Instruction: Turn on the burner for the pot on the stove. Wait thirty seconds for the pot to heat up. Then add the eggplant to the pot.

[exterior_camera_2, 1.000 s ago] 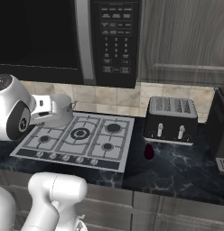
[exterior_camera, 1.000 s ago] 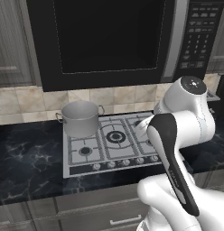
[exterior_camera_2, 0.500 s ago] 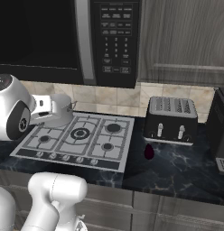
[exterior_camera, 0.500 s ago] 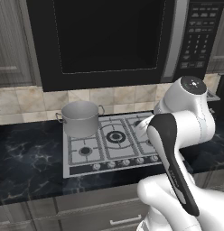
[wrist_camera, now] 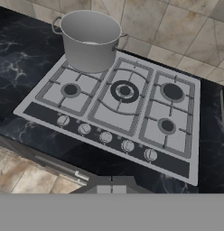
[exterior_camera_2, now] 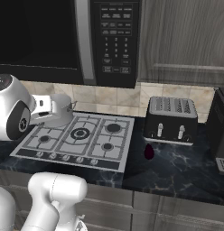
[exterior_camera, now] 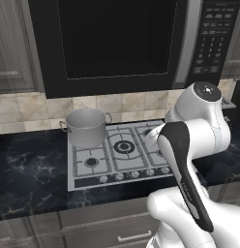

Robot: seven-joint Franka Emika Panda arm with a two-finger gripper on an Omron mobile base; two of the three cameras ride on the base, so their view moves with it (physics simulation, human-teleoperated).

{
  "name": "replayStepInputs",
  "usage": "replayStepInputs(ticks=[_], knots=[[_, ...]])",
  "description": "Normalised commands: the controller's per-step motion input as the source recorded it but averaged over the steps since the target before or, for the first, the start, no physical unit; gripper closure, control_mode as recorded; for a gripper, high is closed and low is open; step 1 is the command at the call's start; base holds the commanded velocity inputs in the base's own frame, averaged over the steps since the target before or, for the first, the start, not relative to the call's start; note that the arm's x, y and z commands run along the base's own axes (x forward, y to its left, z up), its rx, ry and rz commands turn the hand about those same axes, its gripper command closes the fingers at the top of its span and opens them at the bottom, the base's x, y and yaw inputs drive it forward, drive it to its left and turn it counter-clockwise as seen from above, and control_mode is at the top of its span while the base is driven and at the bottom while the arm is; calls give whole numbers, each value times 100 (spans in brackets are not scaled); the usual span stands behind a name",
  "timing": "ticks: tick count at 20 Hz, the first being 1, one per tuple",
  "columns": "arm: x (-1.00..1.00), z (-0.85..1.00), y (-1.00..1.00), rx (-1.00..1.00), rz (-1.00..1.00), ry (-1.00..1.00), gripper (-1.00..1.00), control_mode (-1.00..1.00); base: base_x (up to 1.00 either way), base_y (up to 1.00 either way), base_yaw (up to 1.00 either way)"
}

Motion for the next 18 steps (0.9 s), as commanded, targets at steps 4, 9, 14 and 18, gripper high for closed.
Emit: replayStepInputs(ticks=[4, 9, 14, 18], knots=[[0, 0, 0, 0, 0, 0, 100, -100, 0, 0, 0], [0, 0, 0, 0, 0, 0, 100, -100, 0, 0, 0], [0, 0, 0, 0, 0, 0, 100, -100, 0, 0, 0], [0, 0, 0, 0, 0, 0, 100, -100, 0, 0, 0]])
